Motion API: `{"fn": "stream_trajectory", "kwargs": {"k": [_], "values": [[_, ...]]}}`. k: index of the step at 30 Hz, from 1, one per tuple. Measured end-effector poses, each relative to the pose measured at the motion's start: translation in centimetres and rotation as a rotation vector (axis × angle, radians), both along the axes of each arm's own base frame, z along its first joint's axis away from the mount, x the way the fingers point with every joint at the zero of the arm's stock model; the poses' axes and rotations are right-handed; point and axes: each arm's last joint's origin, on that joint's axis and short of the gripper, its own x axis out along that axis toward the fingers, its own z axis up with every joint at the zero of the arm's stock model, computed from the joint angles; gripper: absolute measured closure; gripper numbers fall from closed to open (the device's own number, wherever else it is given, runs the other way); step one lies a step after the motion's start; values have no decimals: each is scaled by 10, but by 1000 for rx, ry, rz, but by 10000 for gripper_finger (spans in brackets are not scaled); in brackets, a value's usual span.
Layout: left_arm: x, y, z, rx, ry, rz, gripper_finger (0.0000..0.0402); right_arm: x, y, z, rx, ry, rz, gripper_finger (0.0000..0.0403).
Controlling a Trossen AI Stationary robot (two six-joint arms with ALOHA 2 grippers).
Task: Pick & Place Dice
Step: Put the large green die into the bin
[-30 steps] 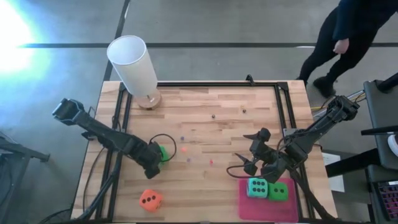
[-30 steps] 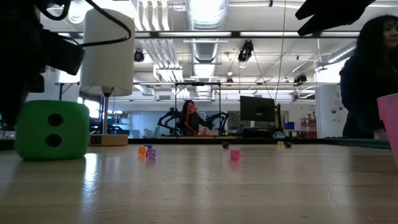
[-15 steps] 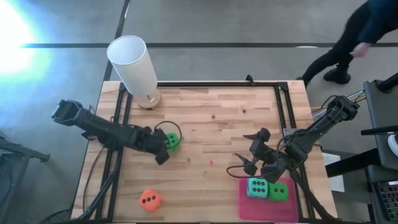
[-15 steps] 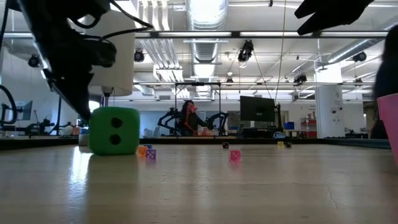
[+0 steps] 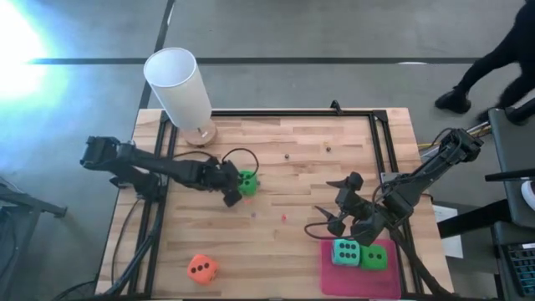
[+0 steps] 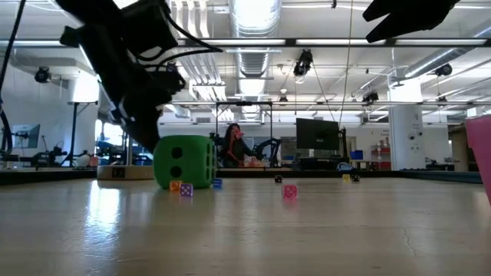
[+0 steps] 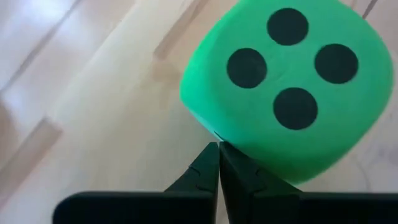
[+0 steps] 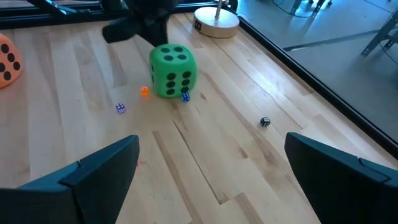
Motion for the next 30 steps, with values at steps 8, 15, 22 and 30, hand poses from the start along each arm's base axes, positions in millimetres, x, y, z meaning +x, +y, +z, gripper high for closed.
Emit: {"fn": "stream_trajectory", "kwargs": {"k": [8, 15, 22, 30], "values": [[29, 7, -4, 38, -25, -61, 382, 0, 0, 0, 0, -1, 0, 3], [56, 5, 0, 42, -29, -122, 382, 0, 0, 0, 1, -2, 0, 3], [63, 5, 9, 49, -56, -131, 382, 0, 0, 0, 0, -1, 0, 3], [51, 5, 38, 59, -122, -127, 382, 0, 0, 0, 1, -1, 0, 3]]}}
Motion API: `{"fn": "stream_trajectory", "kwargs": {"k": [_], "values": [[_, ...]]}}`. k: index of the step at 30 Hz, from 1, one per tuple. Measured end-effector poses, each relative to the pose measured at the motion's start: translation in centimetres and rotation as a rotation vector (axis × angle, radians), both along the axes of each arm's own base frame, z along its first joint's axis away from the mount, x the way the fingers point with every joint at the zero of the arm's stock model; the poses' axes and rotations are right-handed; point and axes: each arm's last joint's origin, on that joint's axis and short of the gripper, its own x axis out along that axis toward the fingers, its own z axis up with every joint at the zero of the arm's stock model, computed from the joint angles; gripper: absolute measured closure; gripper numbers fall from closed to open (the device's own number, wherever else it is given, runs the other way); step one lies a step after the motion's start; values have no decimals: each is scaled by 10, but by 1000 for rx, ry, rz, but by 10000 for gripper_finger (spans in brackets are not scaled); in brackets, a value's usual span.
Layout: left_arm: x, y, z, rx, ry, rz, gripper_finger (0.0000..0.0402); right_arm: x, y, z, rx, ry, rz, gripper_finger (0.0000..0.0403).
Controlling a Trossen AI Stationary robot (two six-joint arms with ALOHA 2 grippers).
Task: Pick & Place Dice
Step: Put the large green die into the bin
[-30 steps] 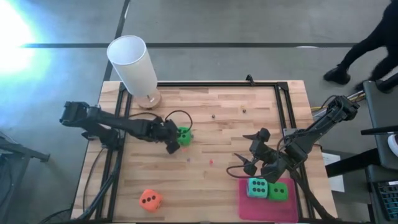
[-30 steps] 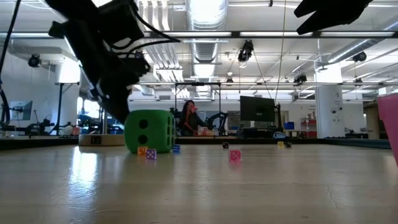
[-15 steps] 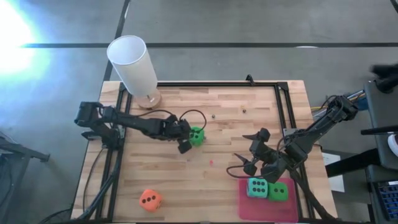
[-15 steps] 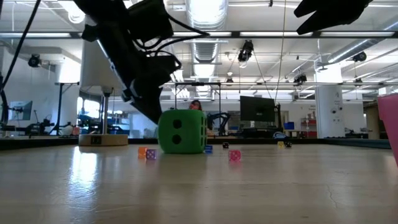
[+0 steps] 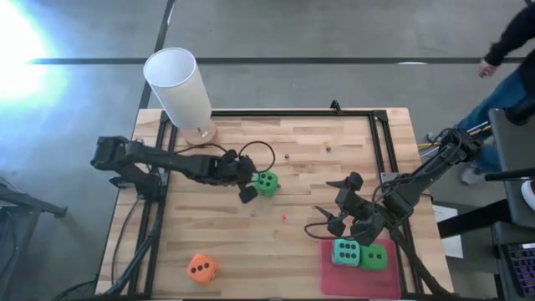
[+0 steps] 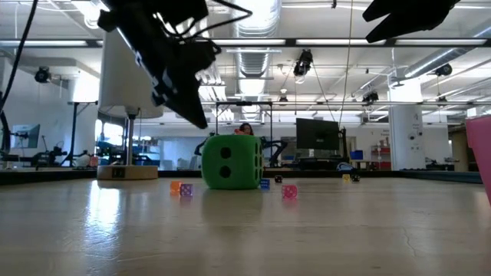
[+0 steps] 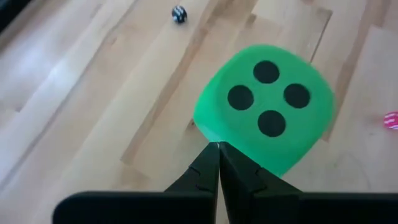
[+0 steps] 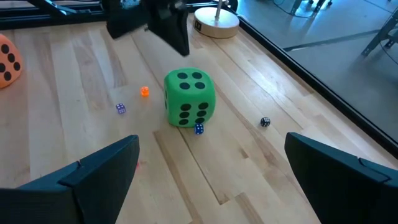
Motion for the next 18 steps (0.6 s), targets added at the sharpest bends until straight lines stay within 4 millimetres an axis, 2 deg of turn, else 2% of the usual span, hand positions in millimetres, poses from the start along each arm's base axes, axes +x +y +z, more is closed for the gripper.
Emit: {"fn": "stream_trajectory", "kwargs": {"k": [6, 18], "values": [[-14, -7, 26, 13, -58, -43, 382, 0, 0, 0, 0, 0, 0, 3], [-41, -43, 64, 103, -173, -192, 396, 0, 0, 0, -1, 1, 0, 3]]}}
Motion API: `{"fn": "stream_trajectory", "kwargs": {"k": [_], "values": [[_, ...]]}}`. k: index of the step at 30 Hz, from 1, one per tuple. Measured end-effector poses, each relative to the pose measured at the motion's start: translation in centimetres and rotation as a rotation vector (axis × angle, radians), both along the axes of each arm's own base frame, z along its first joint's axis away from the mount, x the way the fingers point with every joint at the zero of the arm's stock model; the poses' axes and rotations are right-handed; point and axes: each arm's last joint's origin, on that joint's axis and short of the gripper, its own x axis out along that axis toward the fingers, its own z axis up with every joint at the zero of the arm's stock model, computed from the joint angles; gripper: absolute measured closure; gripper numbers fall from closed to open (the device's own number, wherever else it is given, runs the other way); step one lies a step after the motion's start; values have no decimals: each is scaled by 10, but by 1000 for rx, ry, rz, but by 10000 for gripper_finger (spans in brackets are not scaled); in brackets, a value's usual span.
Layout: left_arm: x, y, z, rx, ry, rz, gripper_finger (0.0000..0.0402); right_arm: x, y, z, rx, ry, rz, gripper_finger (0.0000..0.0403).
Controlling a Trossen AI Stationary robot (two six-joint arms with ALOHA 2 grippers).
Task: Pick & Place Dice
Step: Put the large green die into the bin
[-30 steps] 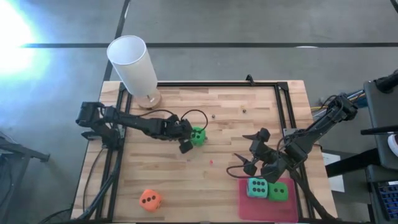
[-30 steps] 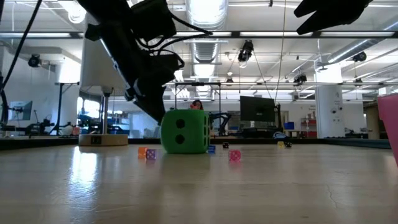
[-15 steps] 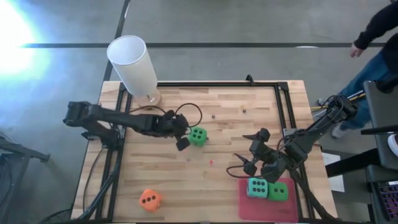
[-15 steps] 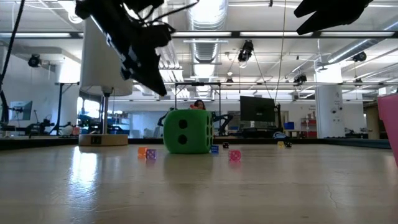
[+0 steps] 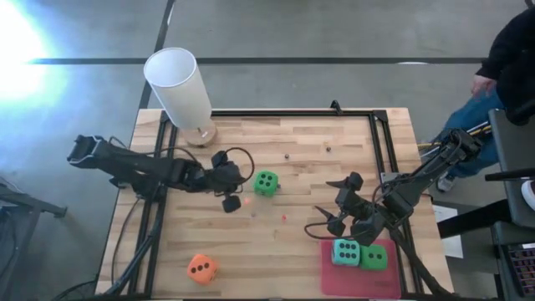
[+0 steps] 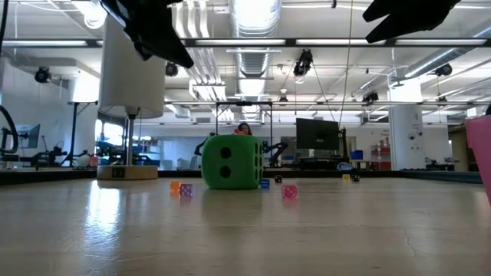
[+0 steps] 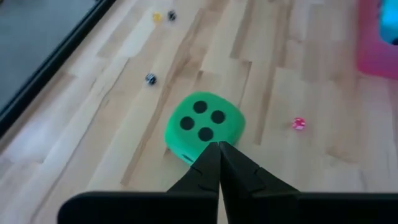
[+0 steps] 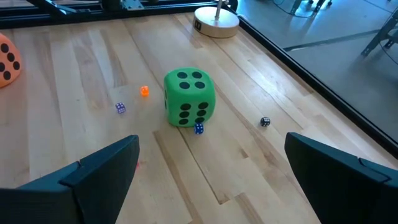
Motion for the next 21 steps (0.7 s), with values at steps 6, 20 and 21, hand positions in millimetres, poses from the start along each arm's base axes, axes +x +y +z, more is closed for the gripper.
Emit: {"fn": "stream_trajectory", "kwargs": {"k": [6, 20, 21], "values": [[-1, -6, 1, -36, 2, -64, 388, 0, 0, 0, 0, 0, 0, 3], [-1, -8, 1, -74, 7, -103, 366, 2, -2, 0, -4, 6, 0, 3], [-1, -8, 1, -74, 7, -103, 366, 3, -3, 0, 1, 17, 4, 3]]}}
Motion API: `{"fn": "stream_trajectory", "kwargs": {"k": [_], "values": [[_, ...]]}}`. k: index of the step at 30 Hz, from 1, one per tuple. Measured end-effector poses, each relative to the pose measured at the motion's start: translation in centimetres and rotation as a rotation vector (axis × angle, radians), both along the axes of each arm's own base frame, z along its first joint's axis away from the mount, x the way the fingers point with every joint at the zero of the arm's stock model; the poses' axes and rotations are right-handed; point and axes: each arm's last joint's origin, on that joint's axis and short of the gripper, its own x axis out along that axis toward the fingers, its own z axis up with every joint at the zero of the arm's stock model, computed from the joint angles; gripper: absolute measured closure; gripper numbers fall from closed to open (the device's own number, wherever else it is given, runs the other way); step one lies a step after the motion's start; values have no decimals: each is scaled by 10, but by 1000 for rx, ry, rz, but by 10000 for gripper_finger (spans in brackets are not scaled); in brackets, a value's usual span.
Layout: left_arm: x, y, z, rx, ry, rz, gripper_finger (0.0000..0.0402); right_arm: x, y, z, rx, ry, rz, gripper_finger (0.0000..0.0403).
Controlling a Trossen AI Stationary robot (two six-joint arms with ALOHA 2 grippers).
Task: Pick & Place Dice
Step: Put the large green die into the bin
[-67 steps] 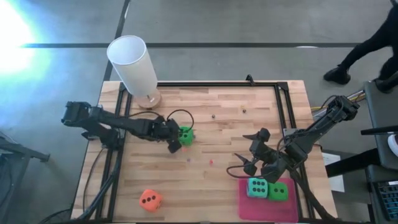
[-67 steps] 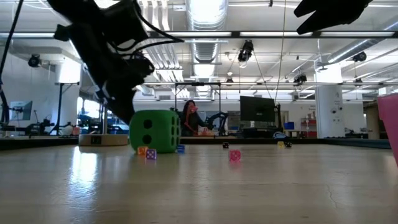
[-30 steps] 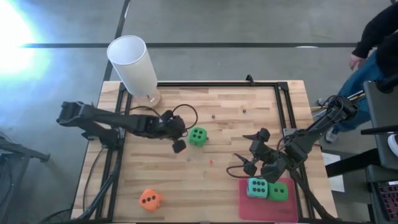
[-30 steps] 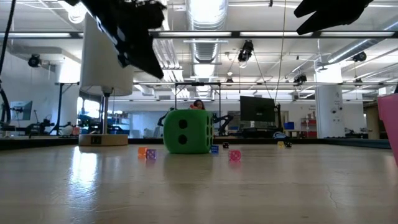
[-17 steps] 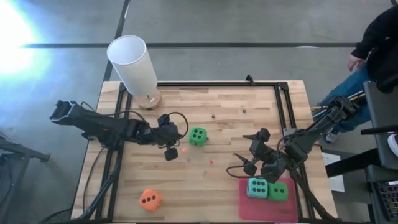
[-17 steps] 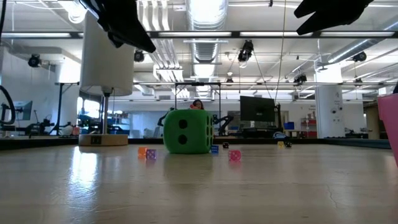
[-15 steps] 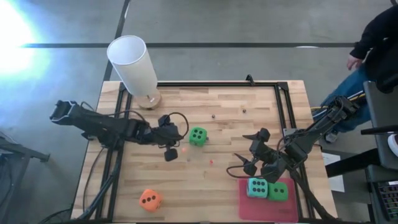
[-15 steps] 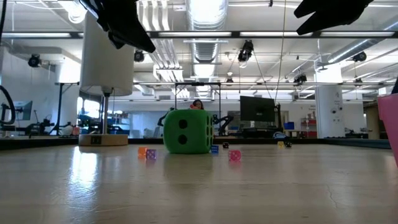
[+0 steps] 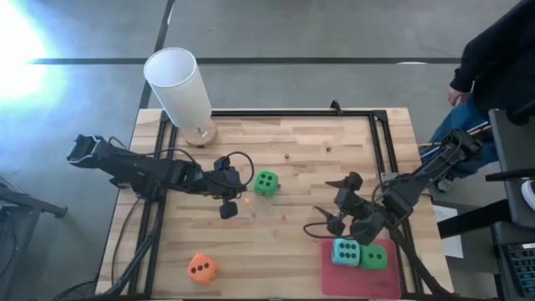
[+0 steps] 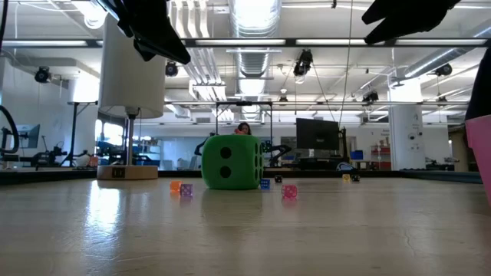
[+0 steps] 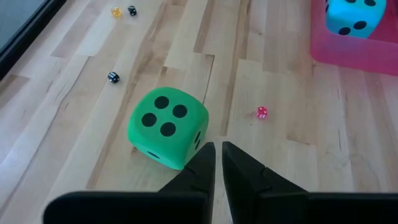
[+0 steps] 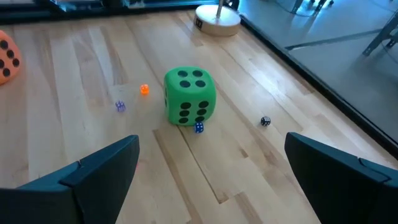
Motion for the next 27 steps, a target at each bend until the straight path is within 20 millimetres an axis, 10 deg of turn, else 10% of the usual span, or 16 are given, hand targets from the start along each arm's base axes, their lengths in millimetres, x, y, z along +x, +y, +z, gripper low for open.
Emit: {"fn": "stream_trajectory", "kwargs": {"k": [27], "values": [[0, 0, 0, -1, -1, 0, 366, 56, -85, -15, 191, -4, 89, 3]]}}
